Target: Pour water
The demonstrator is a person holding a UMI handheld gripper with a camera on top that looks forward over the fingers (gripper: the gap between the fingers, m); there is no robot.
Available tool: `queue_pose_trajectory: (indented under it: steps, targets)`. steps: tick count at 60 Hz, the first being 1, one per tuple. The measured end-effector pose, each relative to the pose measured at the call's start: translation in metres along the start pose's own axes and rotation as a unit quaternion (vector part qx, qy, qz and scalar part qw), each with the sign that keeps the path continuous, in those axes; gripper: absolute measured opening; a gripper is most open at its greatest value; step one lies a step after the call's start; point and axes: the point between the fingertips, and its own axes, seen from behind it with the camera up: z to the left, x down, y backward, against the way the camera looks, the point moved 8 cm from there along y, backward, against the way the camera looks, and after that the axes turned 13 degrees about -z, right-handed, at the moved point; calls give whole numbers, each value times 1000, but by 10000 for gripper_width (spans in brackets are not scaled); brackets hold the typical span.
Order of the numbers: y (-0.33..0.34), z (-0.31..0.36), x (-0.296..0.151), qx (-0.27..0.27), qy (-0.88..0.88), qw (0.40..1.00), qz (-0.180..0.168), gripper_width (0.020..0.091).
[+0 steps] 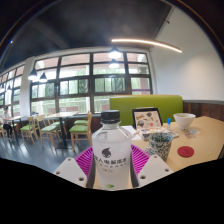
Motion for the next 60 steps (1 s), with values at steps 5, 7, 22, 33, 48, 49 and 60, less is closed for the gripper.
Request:
queue_pose_trajectory:
  steps: [5,7,22,33,48,49,60]
  targets:
    - [-1,-1,0,-17,10,1000,-8,461]
    - [-2,-2,0,-21,13,1000,-14,420]
    - [-13,4,-8,-30,-37,999,4,388]
    - [-53,-3,-35,-53,-306,950,12,387]
    - [-85,-44,-71,57,-776,627,-23,398]
    - [-81,-58,-58,48,-793,607,-23,398]
    - [-84,-57,-56,124,-862,490,-49,410]
